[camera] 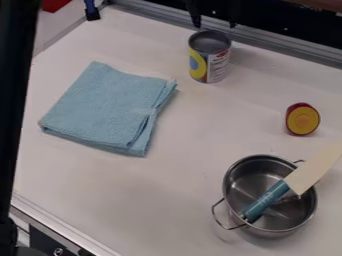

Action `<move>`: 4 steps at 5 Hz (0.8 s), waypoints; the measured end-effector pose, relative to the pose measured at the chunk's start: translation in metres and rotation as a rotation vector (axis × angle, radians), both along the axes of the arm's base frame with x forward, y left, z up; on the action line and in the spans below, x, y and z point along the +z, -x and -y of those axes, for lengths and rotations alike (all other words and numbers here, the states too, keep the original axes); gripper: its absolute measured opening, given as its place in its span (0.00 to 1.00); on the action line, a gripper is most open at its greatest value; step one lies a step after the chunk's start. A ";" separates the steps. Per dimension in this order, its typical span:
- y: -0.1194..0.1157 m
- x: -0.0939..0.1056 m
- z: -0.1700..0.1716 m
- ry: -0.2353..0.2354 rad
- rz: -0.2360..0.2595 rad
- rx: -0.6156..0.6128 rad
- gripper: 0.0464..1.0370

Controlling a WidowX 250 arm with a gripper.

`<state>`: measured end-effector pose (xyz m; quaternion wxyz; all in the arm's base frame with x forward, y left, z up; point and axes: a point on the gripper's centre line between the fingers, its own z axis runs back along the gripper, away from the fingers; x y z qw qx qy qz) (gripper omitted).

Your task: Put the can to the upper left of the table

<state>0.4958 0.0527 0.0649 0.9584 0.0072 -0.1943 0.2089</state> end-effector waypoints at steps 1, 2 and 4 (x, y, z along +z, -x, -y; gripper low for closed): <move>0.003 -0.003 0.002 0.019 -0.017 0.017 0.96; 0.018 -0.021 0.008 0.060 -0.091 -0.009 0.96; 0.052 -0.027 0.025 0.063 -0.135 -0.074 0.96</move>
